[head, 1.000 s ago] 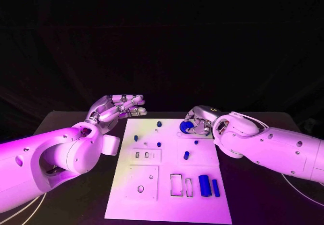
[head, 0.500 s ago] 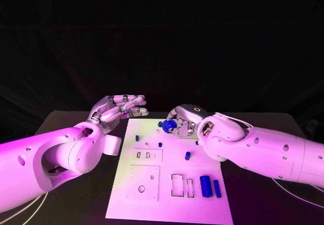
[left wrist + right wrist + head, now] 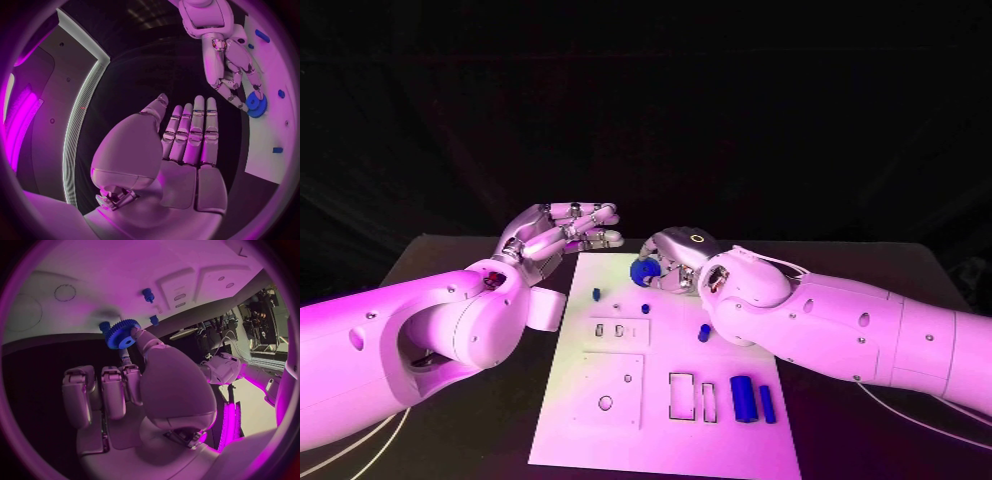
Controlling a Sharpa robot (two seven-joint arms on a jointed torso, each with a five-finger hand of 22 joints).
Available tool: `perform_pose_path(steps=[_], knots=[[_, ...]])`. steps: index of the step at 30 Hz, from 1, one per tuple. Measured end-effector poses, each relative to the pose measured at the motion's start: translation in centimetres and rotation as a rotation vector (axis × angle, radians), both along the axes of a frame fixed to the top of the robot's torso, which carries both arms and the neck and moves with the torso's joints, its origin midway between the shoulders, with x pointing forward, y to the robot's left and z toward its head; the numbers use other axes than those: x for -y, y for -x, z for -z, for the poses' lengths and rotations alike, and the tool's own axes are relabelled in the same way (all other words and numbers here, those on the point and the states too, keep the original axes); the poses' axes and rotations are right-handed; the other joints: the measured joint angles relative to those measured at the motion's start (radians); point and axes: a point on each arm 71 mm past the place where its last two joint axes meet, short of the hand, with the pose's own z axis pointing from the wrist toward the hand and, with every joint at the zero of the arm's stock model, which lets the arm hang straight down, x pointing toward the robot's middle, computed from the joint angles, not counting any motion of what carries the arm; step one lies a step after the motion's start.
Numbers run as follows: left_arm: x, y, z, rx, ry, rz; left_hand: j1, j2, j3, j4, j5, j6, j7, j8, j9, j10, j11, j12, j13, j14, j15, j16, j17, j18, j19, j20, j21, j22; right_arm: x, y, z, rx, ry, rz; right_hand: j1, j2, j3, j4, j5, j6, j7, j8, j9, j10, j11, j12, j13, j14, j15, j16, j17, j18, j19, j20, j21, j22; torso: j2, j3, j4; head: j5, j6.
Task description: Assemble the parts on the task board
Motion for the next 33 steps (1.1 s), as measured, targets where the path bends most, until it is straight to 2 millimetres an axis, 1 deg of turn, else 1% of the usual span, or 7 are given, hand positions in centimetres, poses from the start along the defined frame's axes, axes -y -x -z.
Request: perform_pose_path(steps=[12,18,21,24,26,28,33], knots=[[0.1,0.0,0.0,-0.001,0.001,0.003,0.0,0.0,0.0,0.0,0.0,0.0,0.0,0.0,0.0,0.0,0.0,0.0,0.0,0.0,0.0,0.0,0.0,0.0,0.0,0.0,0.0,-0.001,-0.9,-0.5,1.4,-0.006,0.018,0.008,0.0,0.0,0.005,0.0,-0.001,0.003,0.002,-0.001,0.0,0.0,0.0,0.0,0.0,0.0,0.0,0.0,0.0,0.0,0.0,0.0,0.0,0.0,-0.001,0.001,-0.0012,0.002,-0.003],[0.1,0.0,0.0,-0.001,0.001,0.003,0.0,0.0,0.0,0.0,0.0,0.0,0.0,0.0,0.0,0.0,0.0,0.0,0.0,0.0,0.0,0.0,0.0,0.0,0.0,0.0,0.0,-0.001,-1.1,-0.7,1.6,-0.003,0.019,0.012,-0.01,-0.011,0.006,0.0,-0.004,0.003,0.002,-0.001,0.0,0.0,0.0,0.0,0.0,0.0,0.0,0.0,0.0,0.0,0.0,0.0,0.0,0.0,-0.001,0.0009,-0.002,0.001,-0.004],[0.1,0.0,0.0,-0.001,0.001,0.003,0.0,0.0,0.0,0.0,0.0,0.0,0.0,0.0,0.0,0.0,0.0,0.0,0.0,0.0,0.0,0.0,0.0,0.0,0.0,0.0,0.0,-0.001,-1.2,-0.7,1.6,-0.004,0.019,0.014,-0.026,-0.018,0.013,0.004,-0.034,0.004,-0.001,-0.02,0.0,0.0,0.0,-0.006,0.0,0.0,0.0,0.0,0.0,0.0,0.0,0.0,0.0,0.0,-0.002,0.0009,-0.0022,0.001,-0.003],[0.1,0.0,0.0,-0.001,0.001,0.003,0.0,0.0,0.0,0.0,0.0,0.0,0.0,0.0,0.0,0.0,0.0,0.0,0.0,0.0,0.0,0.0,0.0,0.0,0.0,0.0,0.0,-0.001,-1.3,-0.8,1.7,-0.004,0.02,0.014,-0.052,-0.024,0.006,0.016,-0.084,-0.026,0.0,-0.04,-0.008,-0.007,0.007,-0.018,0.0,0.0,0.0,0.0,0.0,0.0,0.0,0.0,0.0,0.0,-0.001,0.0008,-0.0022,0.001,-0.002],[0.1,0.0,0.0,-0.001,0.001,0.003,0.0,0.0,0.0,0.0,0.0,0.0,0.0,0.0,0.0,0.0,0.0,0.0,0.0,0.0,0.0,0.0,0.0,0.0,0.0,0.0,0.0,-0.001,-1.3,-0.8,1.7,-0.005,0.02,0.014,-0.07,-0.025,-0.003,0.023,-0.106,-0.045,0.002,-0.053,-0.016,-0.009,0.009,-0.02,0.0,0.0,0.0,0.0,0.0,0.0,0.0,0.0,0.0,0.0,-0.001,0.0007,-0.0021,0.0,-0.002],[0.1,0.0,0.0,-0.002,0.0,0.004,0.0,0.0,0.0,0.0,0.0,0.0,0.0,0.0,0.0,0.0,0.0,0.0,0.0,0.0,0.0,0.0,0.0,0.0,0.0,0.0,0.0,-0.001,-1.3,-0.8,1.7,-0.006,0.02,0.013,-0.08,-0.035,-0.016,0.029,-0.125,-0.06,0.003,-0.067,-0.022,-0.009,0.009,-0.026,0.0,0.0,0.0,0.0,0.0,0.0,0.0,0.0,0.0,0.0,-0.001,0.0006,-0.0017,0.0,-0.002],[0.1,0.0,0.0,-0.002,0.0,0.003,0.0,0.0,0.0,0.0,0.0,0.0,0.0,0.0,0.0,0.0,0.0,0.0,0.0,0.0,0.0,0.0,0.0,0.0,0.0,0.0,0.0,-0.001,-1.4,-0.8,1.8,-0.009,0.021,0.013,-0.091,-0.046,-0.039,0.045,-0.144,-0.086,0.004,-0.092,-0.03,-0.016,0.016,-0.033,0.0,0.0,0.0,0.0,0.0,0.0,0.0,0.0,0.0,0.0,-0.001,0.0005,-0.0013,-0.001,-0.002]])
